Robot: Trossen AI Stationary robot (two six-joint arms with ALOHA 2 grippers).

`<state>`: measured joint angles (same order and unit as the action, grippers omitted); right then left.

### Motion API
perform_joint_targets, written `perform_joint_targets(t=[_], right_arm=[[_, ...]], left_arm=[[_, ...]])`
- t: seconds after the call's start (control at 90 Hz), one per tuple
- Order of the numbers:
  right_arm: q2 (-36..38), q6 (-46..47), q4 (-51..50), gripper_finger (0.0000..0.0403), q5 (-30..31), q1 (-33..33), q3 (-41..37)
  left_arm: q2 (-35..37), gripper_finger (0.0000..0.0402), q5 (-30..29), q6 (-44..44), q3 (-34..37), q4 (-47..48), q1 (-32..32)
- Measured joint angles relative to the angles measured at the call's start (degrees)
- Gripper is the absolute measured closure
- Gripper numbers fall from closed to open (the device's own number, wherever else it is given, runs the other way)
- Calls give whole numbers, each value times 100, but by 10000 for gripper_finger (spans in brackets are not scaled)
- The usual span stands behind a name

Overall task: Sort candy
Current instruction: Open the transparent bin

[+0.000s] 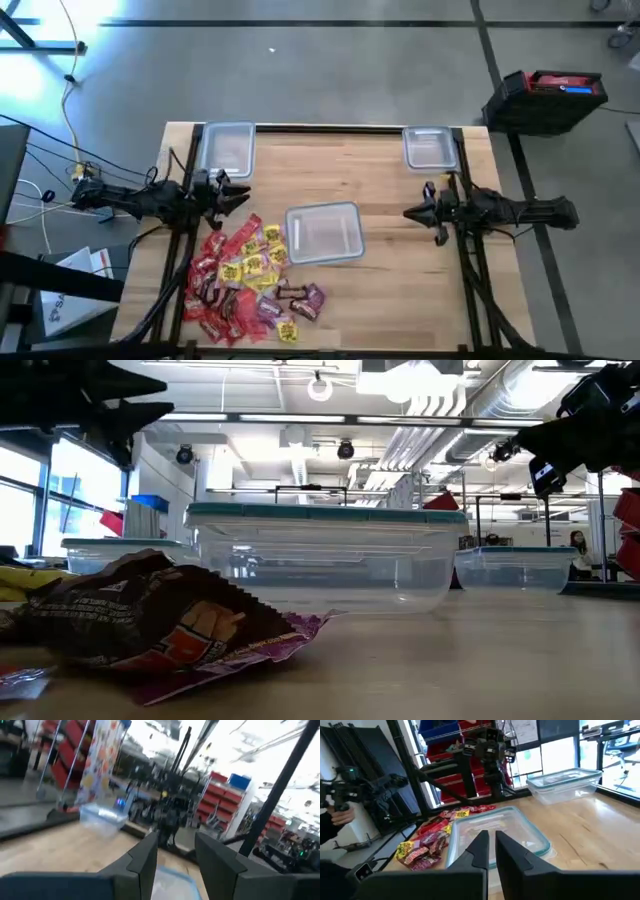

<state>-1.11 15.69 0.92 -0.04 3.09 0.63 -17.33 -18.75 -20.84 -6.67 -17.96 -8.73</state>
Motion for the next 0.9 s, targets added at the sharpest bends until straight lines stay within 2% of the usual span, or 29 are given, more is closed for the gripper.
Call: perform_joint_targets(t=[0.111, 0.222, 0.289, 0.367, 0.478, 0.556, 0.722, 0.9], right_arm=[[-1, 577, 25, 402, 236, -1, -1], [-10, 799, 84, 402, 585, -11, -1], [-68, 878, 90, 402, 605, -7, -1], [-256, 927, 103, 402, 600, 23, -1], [-771, 1284, 531, 402, 596, 138, -1], [-1263, 1303, 1030, 402, 585, 232, -1], [-2603, 1556, 1804, 402, 602, 584, 8], [-4091, 1881, 1950, 403, 948, 1034, 411]], left_arm=[[-893, 300, 85, -14, -291, 8, 0], [-1633, 310, 695, -276, -547, 99, -56], [-1974, 316, 962, -499, -720, 346, -204], [-2294, 322, 1013, -813, -923, 892, -472], [-2693, 329, 747, -1405, -1110, 1696, -980], [-2981, 332, 357, -1703, -1128, 1787, -1333], [-3813, 333, -174, -2119, -1131, 1643, -1747], [-4839, 333, -388, -1875, -1131, 817, -1668]])
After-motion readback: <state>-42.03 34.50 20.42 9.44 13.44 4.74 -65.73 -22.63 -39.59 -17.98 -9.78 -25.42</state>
